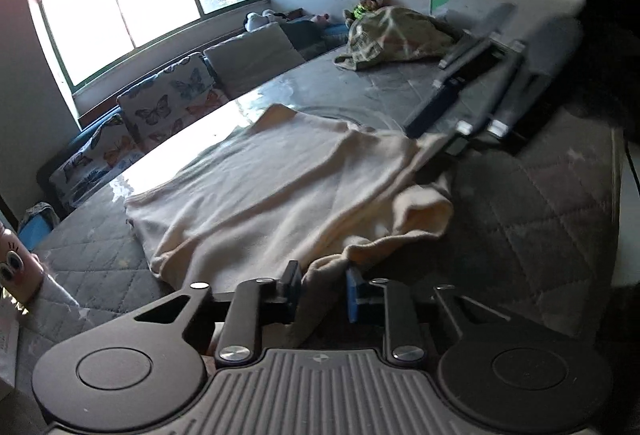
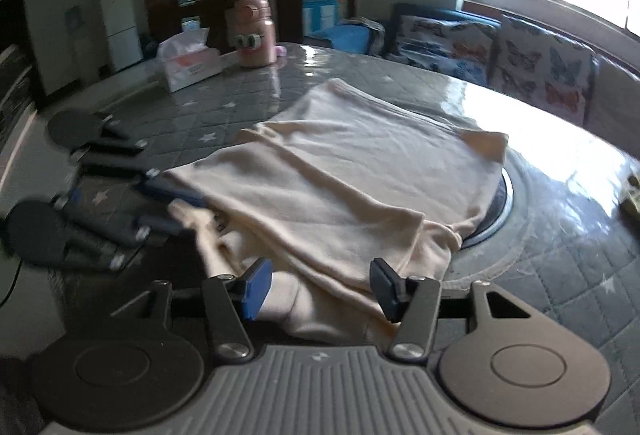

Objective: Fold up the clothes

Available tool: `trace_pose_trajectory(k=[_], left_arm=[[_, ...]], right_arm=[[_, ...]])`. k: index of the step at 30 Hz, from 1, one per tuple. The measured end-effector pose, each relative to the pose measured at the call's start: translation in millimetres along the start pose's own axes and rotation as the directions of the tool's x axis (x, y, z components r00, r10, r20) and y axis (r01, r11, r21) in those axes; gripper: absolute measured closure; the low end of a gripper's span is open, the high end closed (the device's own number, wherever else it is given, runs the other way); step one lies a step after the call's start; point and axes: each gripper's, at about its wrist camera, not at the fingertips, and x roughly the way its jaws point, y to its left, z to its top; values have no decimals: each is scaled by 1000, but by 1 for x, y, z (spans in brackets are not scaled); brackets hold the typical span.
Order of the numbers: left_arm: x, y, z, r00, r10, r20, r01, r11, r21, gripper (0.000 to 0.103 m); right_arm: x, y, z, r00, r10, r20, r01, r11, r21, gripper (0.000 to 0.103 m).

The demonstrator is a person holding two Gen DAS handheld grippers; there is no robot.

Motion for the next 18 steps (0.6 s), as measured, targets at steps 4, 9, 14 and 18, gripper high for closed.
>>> trace_pose_trajectory(k=[4, 9, 14, 18], left_arm=[[2, 15, 12, 1000, 2, 13, -2, 999, -51, 88], [10, 35, 24, 1000, 5, 10, -3, 993, -114, 91], [15, 51, 32, 1000, -4, 6, 5, 988, -156, 91], [13, 49, 27, 1000, -10, 3, 10, 988, -155, 89]], right_arm=[[-4, 7, -3, 1000, 11, 9, -10, 997, -71, 36], [5, 18, -3, 1000, 12, 27, -8, 991, -134, 33], [8, 24, -3, 999, -7, 31, 12, 985, -172, 32], [19, 18, 2, 998, -35, 45, 41, 987, -158, 40]])
